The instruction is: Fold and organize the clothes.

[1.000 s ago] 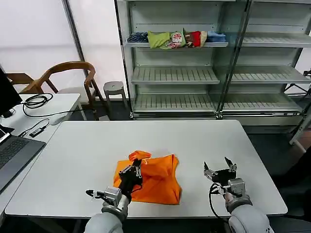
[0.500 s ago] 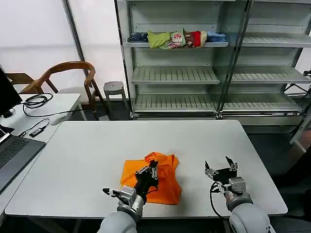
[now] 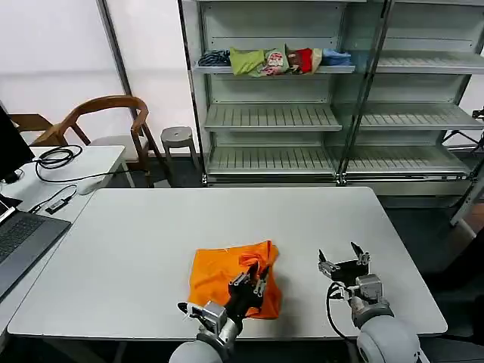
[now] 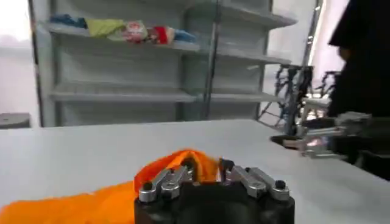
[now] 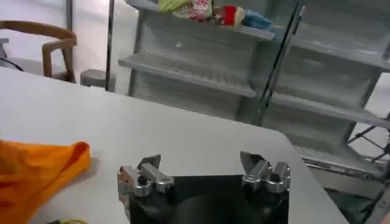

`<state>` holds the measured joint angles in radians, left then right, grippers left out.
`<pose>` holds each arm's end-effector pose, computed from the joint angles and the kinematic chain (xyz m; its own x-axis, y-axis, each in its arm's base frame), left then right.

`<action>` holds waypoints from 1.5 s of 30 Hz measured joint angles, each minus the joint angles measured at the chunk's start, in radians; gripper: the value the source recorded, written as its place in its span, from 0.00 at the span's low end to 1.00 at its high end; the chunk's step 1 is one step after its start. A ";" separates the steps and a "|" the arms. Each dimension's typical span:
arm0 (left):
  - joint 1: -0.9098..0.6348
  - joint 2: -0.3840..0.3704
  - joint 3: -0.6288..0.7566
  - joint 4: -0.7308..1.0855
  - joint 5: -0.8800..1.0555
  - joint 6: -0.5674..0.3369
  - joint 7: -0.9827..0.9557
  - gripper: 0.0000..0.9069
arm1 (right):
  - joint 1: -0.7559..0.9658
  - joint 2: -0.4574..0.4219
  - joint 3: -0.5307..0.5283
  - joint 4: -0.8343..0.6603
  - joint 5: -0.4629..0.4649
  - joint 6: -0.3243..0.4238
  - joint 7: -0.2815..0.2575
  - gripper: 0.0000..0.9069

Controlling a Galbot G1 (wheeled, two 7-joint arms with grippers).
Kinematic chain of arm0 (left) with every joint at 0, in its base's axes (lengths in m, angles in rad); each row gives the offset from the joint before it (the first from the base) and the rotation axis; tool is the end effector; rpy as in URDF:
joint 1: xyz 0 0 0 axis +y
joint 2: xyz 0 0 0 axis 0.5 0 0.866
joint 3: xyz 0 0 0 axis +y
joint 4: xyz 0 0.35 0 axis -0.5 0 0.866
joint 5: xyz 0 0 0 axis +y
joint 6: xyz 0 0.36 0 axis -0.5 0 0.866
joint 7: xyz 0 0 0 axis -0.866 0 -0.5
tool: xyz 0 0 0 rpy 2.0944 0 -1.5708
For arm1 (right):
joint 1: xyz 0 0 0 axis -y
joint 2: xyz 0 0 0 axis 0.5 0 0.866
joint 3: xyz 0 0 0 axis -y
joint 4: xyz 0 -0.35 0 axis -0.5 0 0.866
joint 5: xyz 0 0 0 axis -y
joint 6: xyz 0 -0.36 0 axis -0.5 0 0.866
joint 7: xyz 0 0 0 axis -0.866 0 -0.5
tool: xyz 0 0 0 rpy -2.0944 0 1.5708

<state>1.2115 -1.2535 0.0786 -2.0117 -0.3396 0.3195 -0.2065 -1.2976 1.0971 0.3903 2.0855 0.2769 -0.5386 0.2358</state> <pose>0.2248 -0.1139 -0.2847 -0.8447 0.4860 0.2243 0.4679 0.8739 -0.1313 0.2581 -0.0418 -0.2443 -0.9472 -0.0112 0.3204 -0.0875 0.9705 -0.2247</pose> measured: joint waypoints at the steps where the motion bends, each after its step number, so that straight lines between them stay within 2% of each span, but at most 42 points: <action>1: 0.000 -0.001 0.000 -0.003 -0.004 -0.007 0.007 1.00 | 0.001 0.001 -0.001 0.000 0.000 0.000 0.000 1.00; 6: -0.005 0.008 -0.013 -0.037 -0.037 -0.042 0.036 1.00 | 0.005 0.004 -0.001 0.000 0.000 0.000 -0.002 1.00; 13: -0.001 0.049 -0.104 -0.091 -0.066 -0.052 0.023 1.00 | 0.016 0.015 -0.010 -0.001 0.000 0.002 -0.007 1.00; 18: 0.025 0.081 -0.176 -0.094 -0.083 -0.007 -0.048 1.00 | 0.027 0.018 -0.019 -0.006 0.000 0.003 -0.009 1.00; 27: 0.054 0.081 -0.221 -0.039 -0.119 0.084 -0.192 1.00 | 0.026 0.014 -0.016 0.000 0.000 0.003 -0.009 1.00; 45: 0.044 0.061 -0.204 0.034 -0.153 0.134 -0.318 1.00 | 0.026 0.010 -0.017 0.006 -0.004 0.001 -0.008 1.00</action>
<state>1.2553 -1.1928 -0.1257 -1.9774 -0.4922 0.4537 -0.5243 -1.2716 1.1070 0.3729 2.0913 0.2733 -0.5372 0.2280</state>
